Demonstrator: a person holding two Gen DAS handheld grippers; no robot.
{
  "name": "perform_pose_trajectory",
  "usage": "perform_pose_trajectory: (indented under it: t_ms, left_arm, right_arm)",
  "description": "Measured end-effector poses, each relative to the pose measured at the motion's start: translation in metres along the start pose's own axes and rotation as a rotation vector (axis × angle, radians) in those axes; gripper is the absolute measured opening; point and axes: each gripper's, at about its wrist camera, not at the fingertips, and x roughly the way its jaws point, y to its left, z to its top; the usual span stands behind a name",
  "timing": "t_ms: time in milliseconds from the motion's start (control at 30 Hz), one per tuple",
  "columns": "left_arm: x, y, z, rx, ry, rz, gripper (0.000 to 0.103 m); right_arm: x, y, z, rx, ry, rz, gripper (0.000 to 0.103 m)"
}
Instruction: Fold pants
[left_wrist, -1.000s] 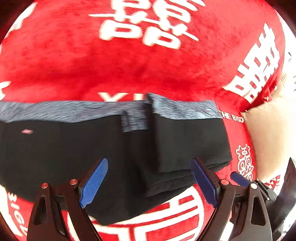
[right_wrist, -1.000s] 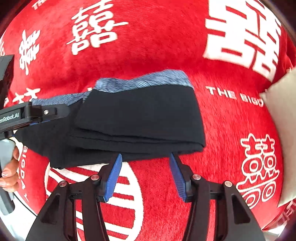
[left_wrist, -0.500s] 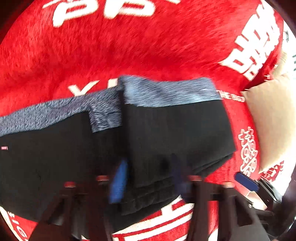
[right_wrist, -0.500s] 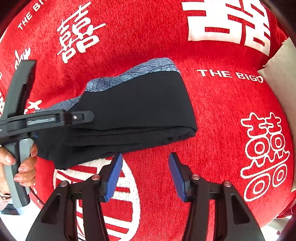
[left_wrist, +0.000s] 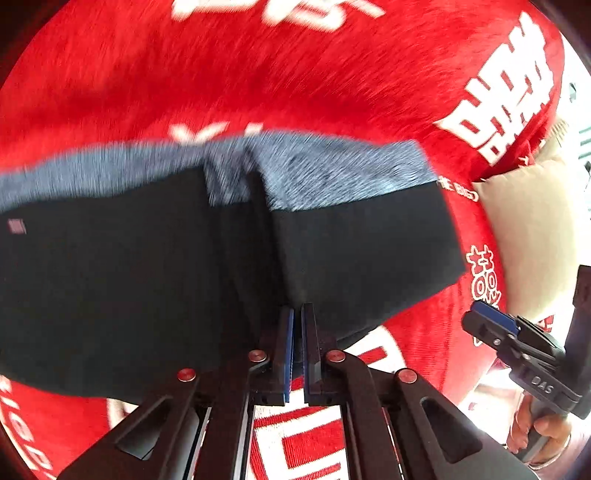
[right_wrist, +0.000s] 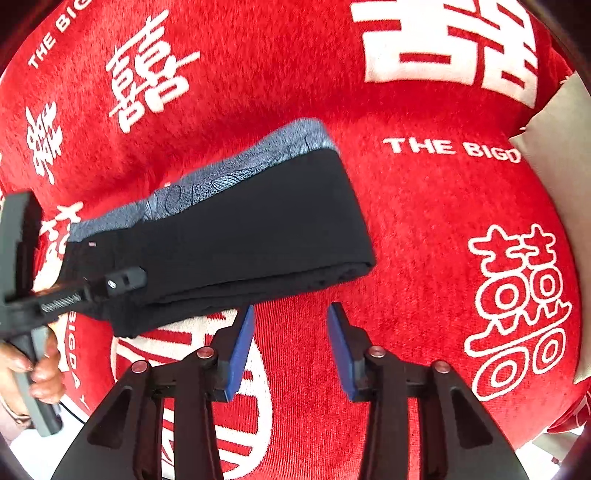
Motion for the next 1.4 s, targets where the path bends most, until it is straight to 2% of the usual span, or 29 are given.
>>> perform_pose_trajectory:
  t_ms: [100, 200, 300, 467, 567, 733, 833, 900, 967, 1033, 1133, 1200, 1300, 1400]
  left_arm:
    - [0.002, 0.005, -0.005, -0.027, -0.034, -0.016, 0.005]
    - [-0.007, 0.002, -0.009, -0.015, -0.046, -0.007, 0.005]
    - [-0.021, -0.001, -0.009, -0.015, -0.067, 0.06, 0.005]
    - [-0.041, -0.004, 0.005, -0.061, -0.102, 0.095, 0.005]
    - [-0.045, -0.02, 0.022, -0.038, -0.131, 0.102, 0.005]
    - [-0.008, -0.05, 0.062, -0.011, -0.131, 0.16, 0.005]
    - [0.023, -0.047, 0.072, -0.036, -0.104, 0.246, 0.005]
    - [0.035, -0.033, 0.067, -0.072, -0.082, 0.254, 0.005]
    - [0.033, -0.027, 0.06, -0.069, -0.119, 0.222, 0.005]
    - [0.032, -0.027, 0.055, -0.046, -0.119, 0.231, 0.005]
    - [0.031, -0.03, 0.054, -0.034, -0.118, 0.242, 0.005]
    - [0.026, -0.03, 0.055, -0.054, -0.106, 0.238, 0.005]
    - [0.015, -0.034, 0.052, -0.051, -0.111, 0.289, 0.005]
    - [0.007, -0.033, 0.046, -0.061, -0.117, 0.305, 0.006]
  right_arm:
    - [0.011, 0.001, -0.001, -0.006, 0.028, 0.006, 0.045]
    - [0.011, -0.001, 0.005, 0.008, 0.015, 0.026, 0.045]
    - [0.004, -0.004, 0.023, 0.028, -0.018, 0.044, 0.045]
    - [0.005, -0.014, 0.065, 0.057, -0.061, 0.035, 0.045]
    - [0.01, -0.023, 0.087, 0.083, -0.069, 0.037, 0.045]
    - [0.028, -0.036, 0.122, 0.119, -0.064, 0.027, 0.042]
    - [0.043, -0.029, 0.136, 0.077, -0.043, 0.029, 0.041]
    - [0.062, -0.018, 0.137, 0.027, 0.005, 0.036, 0.041]
    - [0.077, -0.009, 0.131, -0.026, 0.02, -0.016, 0.041]
    - [0.088, 0.002, 0.125, -0.079, 0.002, -0.071, 0.042]
    - [0.086, 0.008, 0.122, -0.114, -0.02, -0.106, 0.043]
    - [0.078, 0.003, 0.123, -0.085, -0.006, -0.076, 0.043]
    - [0.053, -0.01, 0.115, -0.033, -0.01, -0.004, 0.045]
    - [0.032, -0.016, 0.091, -0.029, -0.017, -0.012, 0.047]
